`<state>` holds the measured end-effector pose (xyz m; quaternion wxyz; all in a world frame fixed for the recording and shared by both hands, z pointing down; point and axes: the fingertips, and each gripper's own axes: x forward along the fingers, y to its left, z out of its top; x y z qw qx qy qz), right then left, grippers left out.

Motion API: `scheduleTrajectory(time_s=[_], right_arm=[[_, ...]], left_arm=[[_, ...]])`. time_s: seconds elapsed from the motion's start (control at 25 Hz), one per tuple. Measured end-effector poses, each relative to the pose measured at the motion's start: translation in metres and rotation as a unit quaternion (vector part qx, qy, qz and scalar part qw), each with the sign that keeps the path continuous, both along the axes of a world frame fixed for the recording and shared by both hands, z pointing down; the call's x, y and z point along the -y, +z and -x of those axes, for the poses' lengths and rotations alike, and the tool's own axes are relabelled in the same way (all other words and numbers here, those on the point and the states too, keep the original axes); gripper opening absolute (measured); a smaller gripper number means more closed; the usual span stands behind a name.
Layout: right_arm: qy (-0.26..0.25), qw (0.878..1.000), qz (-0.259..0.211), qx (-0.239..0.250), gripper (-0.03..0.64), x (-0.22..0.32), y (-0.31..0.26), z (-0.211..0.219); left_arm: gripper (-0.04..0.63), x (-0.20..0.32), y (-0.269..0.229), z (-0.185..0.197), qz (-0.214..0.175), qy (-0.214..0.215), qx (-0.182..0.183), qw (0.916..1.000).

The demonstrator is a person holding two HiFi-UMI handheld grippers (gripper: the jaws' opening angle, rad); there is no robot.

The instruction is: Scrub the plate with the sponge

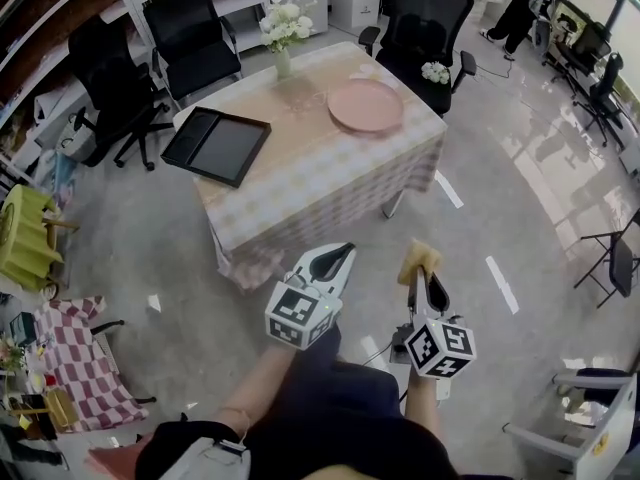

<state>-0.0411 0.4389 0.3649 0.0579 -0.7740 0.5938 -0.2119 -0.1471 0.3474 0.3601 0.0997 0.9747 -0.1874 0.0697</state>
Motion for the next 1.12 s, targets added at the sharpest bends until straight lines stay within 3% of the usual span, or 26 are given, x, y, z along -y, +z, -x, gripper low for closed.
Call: scheduleTrajectory(time_s=[1.12], right_arm=[[0.005, 1.0, 0.006, 0.003, 0.049, 0.151, -0.005, -0.048]], left_arm=[[0.015, 0.149, 0.002, -0.053, 0.003, 0.019, 0.006, 0.9998]])
